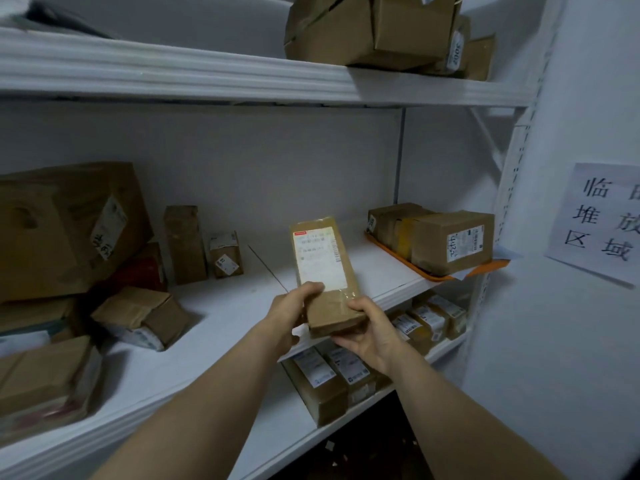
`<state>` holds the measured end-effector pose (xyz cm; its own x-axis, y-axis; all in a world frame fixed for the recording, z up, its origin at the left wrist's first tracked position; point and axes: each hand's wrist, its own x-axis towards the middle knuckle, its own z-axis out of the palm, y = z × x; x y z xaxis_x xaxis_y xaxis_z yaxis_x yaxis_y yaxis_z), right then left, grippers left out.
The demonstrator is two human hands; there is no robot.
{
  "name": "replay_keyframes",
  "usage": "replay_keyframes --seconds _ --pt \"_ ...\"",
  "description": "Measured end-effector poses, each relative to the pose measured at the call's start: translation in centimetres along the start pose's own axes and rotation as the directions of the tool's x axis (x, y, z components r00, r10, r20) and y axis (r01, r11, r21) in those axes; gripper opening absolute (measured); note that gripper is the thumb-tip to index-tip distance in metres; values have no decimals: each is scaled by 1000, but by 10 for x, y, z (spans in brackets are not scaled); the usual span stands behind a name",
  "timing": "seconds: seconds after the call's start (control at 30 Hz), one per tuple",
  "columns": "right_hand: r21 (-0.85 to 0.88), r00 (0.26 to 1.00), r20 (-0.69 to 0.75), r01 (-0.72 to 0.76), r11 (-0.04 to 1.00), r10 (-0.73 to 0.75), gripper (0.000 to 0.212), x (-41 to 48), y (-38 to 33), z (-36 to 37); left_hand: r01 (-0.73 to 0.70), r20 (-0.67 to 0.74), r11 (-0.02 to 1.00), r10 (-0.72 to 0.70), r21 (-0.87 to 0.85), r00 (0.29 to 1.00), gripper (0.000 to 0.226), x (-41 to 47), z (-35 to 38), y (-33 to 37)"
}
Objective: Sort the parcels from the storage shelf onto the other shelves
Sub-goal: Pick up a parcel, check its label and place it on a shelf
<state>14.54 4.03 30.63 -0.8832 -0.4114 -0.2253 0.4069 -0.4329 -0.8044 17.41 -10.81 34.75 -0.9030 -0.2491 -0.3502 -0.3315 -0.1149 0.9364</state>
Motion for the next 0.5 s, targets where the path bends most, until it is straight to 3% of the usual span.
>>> replay_keyframes --seconds 0.2,0.33,0.43,0.5 --pt "17 999 -11 -44 999 44 60 -2 15 10 -24 30 999 25 -26 999 59 5 -19 -2" --pt "-160 996 -88 -41 986 27 57 0 14 16 -62 -17 998 62 18 998 64 4 -29 -4" --pt "-340 986 -145 27 940 -80 46 1 9 23 -99 13 985 98 145 995 62 -2 -31 -5" --pt "-454 972 -159 83 887 -172 57 1 4 31 -127 13 959 128 252 992 63 -6 -30 -6"
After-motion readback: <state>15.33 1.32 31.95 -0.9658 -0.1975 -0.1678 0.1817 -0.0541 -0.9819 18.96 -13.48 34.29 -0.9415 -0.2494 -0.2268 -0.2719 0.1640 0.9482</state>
